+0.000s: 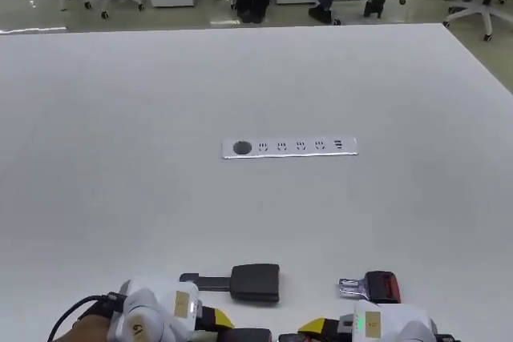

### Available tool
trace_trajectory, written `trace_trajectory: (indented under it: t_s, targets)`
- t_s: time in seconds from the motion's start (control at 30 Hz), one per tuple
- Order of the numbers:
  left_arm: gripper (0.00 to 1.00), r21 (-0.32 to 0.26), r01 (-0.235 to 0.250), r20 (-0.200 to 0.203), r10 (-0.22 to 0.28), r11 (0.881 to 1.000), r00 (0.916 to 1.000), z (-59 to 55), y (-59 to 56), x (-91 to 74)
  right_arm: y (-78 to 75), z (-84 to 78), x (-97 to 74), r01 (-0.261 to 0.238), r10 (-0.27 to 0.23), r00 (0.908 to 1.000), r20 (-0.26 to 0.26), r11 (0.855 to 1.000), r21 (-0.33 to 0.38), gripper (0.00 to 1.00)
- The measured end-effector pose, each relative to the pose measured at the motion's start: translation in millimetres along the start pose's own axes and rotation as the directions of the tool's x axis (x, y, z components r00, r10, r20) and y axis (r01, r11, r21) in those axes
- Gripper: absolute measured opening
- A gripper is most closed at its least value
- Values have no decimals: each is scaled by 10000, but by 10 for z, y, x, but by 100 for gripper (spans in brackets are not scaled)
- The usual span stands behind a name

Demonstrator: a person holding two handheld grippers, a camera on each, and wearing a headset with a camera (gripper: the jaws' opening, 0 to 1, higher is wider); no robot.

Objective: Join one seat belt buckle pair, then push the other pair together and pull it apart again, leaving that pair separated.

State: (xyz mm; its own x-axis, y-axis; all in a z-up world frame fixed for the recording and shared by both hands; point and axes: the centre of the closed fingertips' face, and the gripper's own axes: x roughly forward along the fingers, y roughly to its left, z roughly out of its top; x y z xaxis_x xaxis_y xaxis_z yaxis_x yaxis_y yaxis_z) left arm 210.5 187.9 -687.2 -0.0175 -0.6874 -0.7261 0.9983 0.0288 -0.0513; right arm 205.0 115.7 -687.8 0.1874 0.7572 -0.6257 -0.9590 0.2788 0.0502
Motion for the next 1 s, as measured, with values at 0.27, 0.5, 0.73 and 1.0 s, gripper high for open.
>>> trace_trajectory:
  t_s: [0.27, 0.5, 0.73, 1.0]
  targets:
    - [32, -154, -19, -72, 17, 9999, 10000, 0, -4, 1, 11, 16, 4, 3, -2, 10000, -94, 9999, 111, 33]
    - [33, 125, -31, -447, 36, 9999, 9990, -10, -13, 4, 23, 22, 8, 58, -55, 9995, -307, 9999, 100, 34]
    - [33, 296, -39, -628, 58, 9996, 9980, -12, -27, 19, 46, -29, -14, 139, -166, 9955, -934, 9994, -302, 34]
    - [57, -120, 80, -547, -87, 9999, 9985, 55, -108, -30, 2, 89, -115, 567, -553, 9980, -313, 9974, 452, 59]
